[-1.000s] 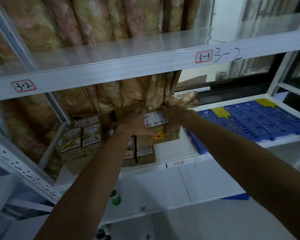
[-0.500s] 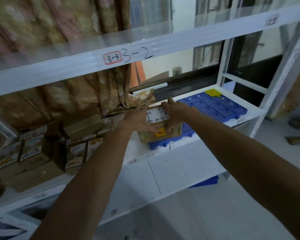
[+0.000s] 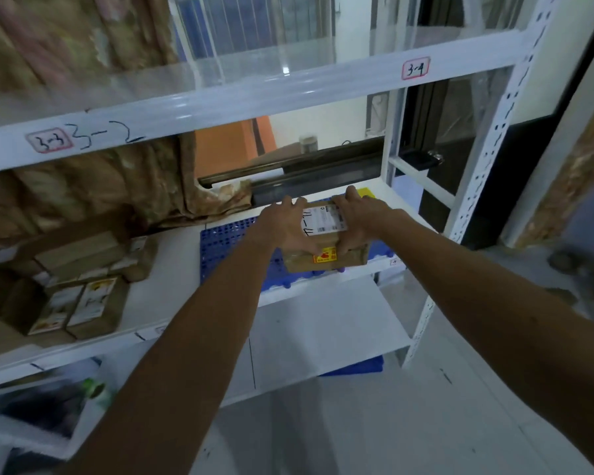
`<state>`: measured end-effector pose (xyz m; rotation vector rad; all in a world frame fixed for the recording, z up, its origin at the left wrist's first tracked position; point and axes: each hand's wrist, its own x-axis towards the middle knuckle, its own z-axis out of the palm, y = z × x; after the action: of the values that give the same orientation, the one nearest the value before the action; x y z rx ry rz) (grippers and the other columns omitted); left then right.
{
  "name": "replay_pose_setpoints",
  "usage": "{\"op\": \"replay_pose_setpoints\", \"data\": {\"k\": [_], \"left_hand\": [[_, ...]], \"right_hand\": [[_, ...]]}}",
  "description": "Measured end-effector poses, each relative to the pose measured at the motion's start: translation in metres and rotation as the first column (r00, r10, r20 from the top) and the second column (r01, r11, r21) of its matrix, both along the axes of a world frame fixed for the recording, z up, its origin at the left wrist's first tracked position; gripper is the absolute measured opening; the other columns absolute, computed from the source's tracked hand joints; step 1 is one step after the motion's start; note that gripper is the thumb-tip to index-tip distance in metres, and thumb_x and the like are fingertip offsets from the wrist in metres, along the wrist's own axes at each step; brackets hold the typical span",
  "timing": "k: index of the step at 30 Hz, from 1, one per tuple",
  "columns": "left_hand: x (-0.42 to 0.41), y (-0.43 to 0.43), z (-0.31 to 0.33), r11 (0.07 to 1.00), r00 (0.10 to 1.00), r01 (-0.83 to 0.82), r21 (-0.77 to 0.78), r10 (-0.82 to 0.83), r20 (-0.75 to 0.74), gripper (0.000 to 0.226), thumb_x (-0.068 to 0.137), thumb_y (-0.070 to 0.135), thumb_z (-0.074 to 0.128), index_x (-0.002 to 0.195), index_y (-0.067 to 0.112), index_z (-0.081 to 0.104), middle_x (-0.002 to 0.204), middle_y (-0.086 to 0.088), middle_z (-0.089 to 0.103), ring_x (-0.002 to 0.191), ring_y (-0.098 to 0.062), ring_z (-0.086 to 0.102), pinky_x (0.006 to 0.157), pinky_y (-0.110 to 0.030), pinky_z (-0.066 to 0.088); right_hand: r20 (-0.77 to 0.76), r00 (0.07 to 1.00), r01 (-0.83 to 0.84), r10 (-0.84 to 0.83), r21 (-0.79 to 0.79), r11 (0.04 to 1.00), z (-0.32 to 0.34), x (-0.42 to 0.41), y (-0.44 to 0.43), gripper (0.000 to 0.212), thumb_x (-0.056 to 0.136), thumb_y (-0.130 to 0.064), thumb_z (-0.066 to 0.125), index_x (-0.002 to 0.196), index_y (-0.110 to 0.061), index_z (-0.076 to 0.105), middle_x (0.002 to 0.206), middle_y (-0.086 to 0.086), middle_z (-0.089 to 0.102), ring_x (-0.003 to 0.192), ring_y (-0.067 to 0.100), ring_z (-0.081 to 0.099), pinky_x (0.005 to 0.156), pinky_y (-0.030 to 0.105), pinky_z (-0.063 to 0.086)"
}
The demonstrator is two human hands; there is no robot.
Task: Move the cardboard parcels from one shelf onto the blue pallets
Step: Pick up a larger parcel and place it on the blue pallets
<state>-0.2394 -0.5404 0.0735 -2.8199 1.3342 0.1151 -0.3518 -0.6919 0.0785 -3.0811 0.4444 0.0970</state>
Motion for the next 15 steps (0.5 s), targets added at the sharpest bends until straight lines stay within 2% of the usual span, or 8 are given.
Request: {"op": "replay_pose_setpoints", "data": {"k": [7, 13, 15], "left_hand": [[0.027, -0.047, -0.015, 0.999, 0.998, -0.038, 0.003, 0.038, -0.04, 0.132, 0.05, 0.08, 0.079, 0.155, 0.023, 0.022, 0.155, -0.01, 0.031, 0.128, -0.034, 0.049, 0.101, -0.044, 0.048], [0.068, -0.092, -0.035, 0.999, 0.995, -0.044, -0.01, 0.042, -0.091, 0.137, 0.048, 0.08, 0.08, 0.157, 0.027, 0.018, 0.155, -0.007, 0.029, 0.132, -0.034, 0.045, 0.106, -0.047, 0.044], [0.08, -0.106, -0.038, 0.999, 0.993, -0.042, -0.015, 0.04, -0.111, 0.137, 0.05, 0.078, 0.081, 0.158, 0.026, 0.015, 0.158, -0.008, 0.026, 0.136, -0.035, 0.042, 0.109, -0.048, 0.042]], "right_hand": [[-0.016, 1.0, 0.005, -0.004, 0.058, 0.998, -0.021, 0.029, -0.047, 0.124, 0.06, -0.056, 0.085, 0.155, -0.022, 0.014, 0.15, 0.014, 0.023, 0.129, 0.041, 0.041, 0.102, 0.051, 0.043], [-0.02, 1.0, 0.018, -0.017, 0.056, 0.998, -0.038, 0.062, -0.09, 0.123, 0.06, -0.055, 0.085, 0.155, -0.022, 0.015, 0.148, 0.014, 0.025, 0.128, 0.039, 0.041, 0.101, 0.049, 0.043], [-0.032, 0.999, 0.018, -0.017, 0.045, 0.999, -0.035, 0.074, -0.104, 0.125, 0.06, -0.054, 0.086, 0.156, -0.022, 0.013, 0.154, 0.016, 0.019, 0.132, 0.041, 0.038, 0.104, 0.049, 0.04]]}}
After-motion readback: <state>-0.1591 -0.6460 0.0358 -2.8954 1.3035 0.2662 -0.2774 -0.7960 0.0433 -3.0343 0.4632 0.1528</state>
